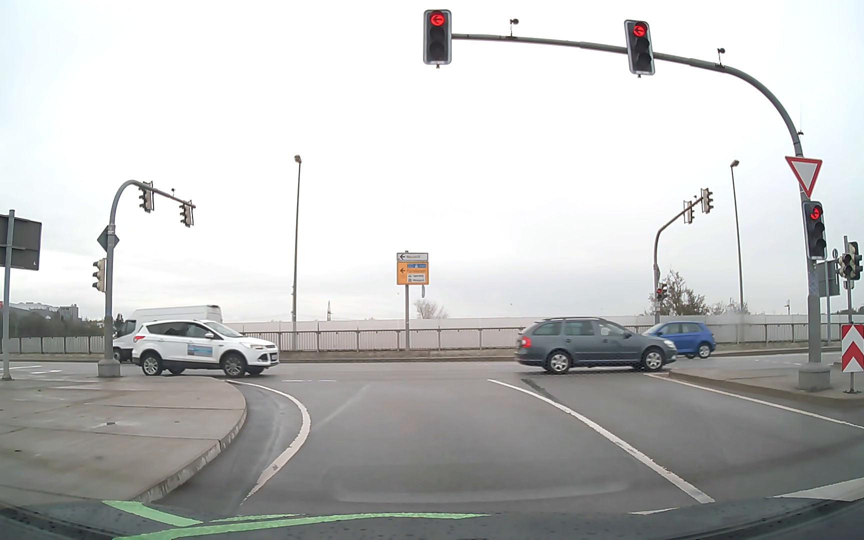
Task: Follow the waypoints while adhering to traffic rules and regulations
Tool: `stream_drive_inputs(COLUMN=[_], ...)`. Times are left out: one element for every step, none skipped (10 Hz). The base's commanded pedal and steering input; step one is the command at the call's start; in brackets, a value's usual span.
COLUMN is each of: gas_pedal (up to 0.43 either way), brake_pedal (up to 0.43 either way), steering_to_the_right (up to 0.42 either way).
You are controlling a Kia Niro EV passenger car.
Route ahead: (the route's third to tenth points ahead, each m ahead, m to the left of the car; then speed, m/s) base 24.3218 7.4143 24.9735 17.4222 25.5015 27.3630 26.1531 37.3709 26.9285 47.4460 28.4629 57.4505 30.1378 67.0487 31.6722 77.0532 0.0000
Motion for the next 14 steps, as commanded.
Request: stream_drive_inputs(gas_pedal=[0.000,0.000,0.000,0.000,0.000,0.000,0.000,0.000,0.000,0.000,0.000,0.000,0.000,0.000], brake_pedal=[0.390,0.390,0.390,0.390,0.390,0.390,0.390,0.390,0.390,0.390,0.390,0.390,0.390,0.390], steering_to_the_right=[-0.014,-0.014,-0.014,-0.014,-0.014,-0.014,-0.014,-0.014,-0.014,-0.013,-0.013,-0.014,-0.014,-0.014])
